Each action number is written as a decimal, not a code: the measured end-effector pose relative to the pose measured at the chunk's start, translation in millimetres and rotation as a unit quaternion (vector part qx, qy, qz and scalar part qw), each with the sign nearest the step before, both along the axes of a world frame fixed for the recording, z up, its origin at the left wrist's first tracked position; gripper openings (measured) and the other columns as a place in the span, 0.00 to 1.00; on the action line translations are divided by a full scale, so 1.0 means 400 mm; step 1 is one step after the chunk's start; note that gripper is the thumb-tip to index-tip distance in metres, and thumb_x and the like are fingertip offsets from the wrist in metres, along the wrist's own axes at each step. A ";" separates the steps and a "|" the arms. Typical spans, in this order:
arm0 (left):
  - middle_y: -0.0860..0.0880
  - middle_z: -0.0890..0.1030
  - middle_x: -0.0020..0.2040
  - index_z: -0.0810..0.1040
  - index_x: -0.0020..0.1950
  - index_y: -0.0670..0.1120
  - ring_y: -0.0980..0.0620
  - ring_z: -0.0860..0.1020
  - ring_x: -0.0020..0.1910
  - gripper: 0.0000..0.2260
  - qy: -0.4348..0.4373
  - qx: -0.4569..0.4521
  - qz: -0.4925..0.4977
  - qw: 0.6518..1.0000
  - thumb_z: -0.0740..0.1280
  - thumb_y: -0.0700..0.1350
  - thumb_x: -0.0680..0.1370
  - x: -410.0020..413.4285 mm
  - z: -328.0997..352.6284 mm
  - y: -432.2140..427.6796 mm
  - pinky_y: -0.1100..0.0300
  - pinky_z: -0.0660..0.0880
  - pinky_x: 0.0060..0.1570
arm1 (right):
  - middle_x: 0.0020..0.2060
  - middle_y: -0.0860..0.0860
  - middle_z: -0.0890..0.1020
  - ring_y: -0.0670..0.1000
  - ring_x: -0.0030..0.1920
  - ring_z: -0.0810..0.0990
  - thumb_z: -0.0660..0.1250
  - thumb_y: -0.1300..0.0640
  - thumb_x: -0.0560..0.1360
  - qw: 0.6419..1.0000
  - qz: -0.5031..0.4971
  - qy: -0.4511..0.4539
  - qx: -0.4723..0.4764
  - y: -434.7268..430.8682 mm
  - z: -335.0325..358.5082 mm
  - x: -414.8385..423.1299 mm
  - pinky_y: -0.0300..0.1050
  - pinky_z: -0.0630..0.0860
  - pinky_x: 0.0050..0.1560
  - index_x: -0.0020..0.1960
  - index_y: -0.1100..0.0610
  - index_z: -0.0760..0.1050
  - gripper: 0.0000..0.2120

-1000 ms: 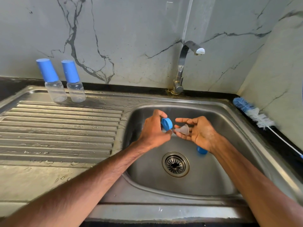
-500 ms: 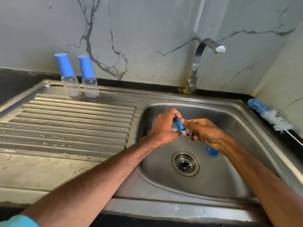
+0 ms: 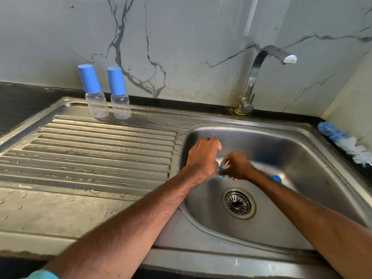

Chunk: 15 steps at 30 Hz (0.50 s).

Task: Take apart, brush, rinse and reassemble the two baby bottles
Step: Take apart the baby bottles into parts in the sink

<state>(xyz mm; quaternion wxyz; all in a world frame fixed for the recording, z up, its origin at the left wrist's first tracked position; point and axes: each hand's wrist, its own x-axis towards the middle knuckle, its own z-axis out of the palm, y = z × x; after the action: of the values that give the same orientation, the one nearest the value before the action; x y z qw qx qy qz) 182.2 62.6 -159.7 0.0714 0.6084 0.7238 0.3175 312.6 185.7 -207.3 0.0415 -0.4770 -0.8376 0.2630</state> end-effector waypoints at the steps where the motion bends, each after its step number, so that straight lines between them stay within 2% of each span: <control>1: 0.50 0.78 0.63 0.78 0.62 0.50 0.50 0.74 0.64 0.20 0.000 0.006 0.005 1.000 0.71 0.33 0.73 0.003 0.000 -0.001 0.61 0.63 0.52 | 0.47 0.59 0.86 0.59 0.38 0.87 0.81 0.53 0.72 1.000 -0.001 -0.011 0.006 0.002 -0.011 -0.004 0.49 0.84 0.35 0.57 0.61 0.80 0.19; 2: 0.50 0.78 0.62 0.78 0.61 0.50 0.50 0.74 0.63 0.19 -0.001 0.012 0.009 1.000 0.71 0.33 0.73 0.006 -0.001 -0.002 0.61 0.63 0.51 | 0.46 0.58 0.85 0.59 0.38 0.87 0.81 0.53 0.72 1.000 -0.004 -0.018 0.007 0.006 -0.020 -0.003 0.50 0.84 0.36 0.57 0.60 0.80 0.20; 5: 0.50 0.79 0.60 0.79 0.60 0.49 0.50 0.75 0.60 0.18 -0.008 0.021 0.012 1.000 0.72 0.34 0.73 0.014 0.002 -0.003 0.59 0.65 0.50 | 0.42 0.58 0.86 0.56 0.36 0.87 0.80 0.52 0.73 0.999 -0.036 -0.014 -0.016 0.029 -0.032 0.026 0.46 0.82 0.32 0.58 0.57 0.77 0.18; 7: 0.50 0.79 0.59 0.79 0.60 0.49 0.50 0.76 0.60 0.17 -0.010 0.016 0.006 1.000 0.71 0.36 0.74 0.018 0.004 -0.003 0.58 0.66 0.50 | 0.43 0.57 0.86 0.56 0.38 0.87 0.79 0.51 0.73 0.998 -0.047 -0.042 0.001 0.053 -0.035 0.064 0.49 0.85 0.38 0.55 0.58 0.79 0.17; 10: 0.50 0.79 0.60 0.79 0.61 0.50 0.50 0.75 0.61 0.16 -0.011 0.014 0.005 1.000 0.70 0.36 0.75 0.024 0.005 -0.003 0.57 0.66 0.50 | 0.53 0.55 0.84 0.55 0.47 0.85 0.80 0.50 0.72 0.992 -0.081 -0.086 0.043 0.075 -0.042 0.113 0.55 0.85 0.51 0.51 0.56 0.82 0.14; 15: 0.50 0.79 0.61 0.79 0.61 0.50 0.49 0.76 0.62 0.17 -0.006 0.010 0.001 1.000 0.70 0.36 0.75 0.034 0.007 -0.002 0.57 0.65 0.49 | 0.58 0.56 0.83 0.56 0.54 0.82 0.81 0.50 0.70 0.987 -0.107 -0.101 0.069 0.086 -0.047 0.126 0.53 0.81 0.56 0.54 0.54 0.81 0.17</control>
<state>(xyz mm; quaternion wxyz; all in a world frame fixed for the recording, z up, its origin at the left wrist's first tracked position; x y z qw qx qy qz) 195.6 61.8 -157.0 0.0691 0.6063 0.7210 0.3283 363.0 220.1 -226.3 0.0172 -0.5842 -0.7976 0.1492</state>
